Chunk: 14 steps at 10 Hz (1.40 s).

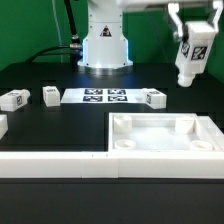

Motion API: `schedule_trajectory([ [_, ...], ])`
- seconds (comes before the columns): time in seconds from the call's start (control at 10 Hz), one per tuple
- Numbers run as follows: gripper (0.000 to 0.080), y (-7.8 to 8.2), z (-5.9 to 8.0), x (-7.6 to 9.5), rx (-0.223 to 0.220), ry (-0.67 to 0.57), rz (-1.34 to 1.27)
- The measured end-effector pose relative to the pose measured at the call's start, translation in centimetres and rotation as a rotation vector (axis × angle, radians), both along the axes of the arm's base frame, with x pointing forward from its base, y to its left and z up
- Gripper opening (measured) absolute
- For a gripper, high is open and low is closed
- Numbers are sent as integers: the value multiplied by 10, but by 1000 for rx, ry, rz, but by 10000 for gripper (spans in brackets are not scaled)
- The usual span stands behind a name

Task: Assemble square table

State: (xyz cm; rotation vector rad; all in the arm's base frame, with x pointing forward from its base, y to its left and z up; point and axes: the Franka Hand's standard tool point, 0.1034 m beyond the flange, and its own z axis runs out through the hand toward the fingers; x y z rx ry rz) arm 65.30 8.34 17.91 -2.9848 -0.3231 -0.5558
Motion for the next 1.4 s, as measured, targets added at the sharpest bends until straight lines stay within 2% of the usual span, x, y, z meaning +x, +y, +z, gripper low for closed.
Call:
schedule_trajectory([
  [0.1, 290, -2, -6, -8, -3, -11, -4],
  [0.2, 290, -5, 0, 1, -5, -104, -8],
  [0.3, 290, -8, -5, 0, -10, -199, -14],
  [0.4, 290, -6, -31, -17, -9, -255, -21],
  [0.5, 290, -1, -52, -23, -4, -196, -13],
  [0.6, 290, 2, -55, -18, 1, -208, -12],
  [0.7, 290, 9, -72, -21, 18, -192, -23],
  [0.8, 290, 29, -72, -18, 42, -173, -34],
  [0.9, 290, 31, -68, -16, 25, -186, -3],
  [1.1, 290, 27, -69, -15, 24, -182, -7],
  [1.4, 290, 18, -58, 1, 26, -195, -22],
])
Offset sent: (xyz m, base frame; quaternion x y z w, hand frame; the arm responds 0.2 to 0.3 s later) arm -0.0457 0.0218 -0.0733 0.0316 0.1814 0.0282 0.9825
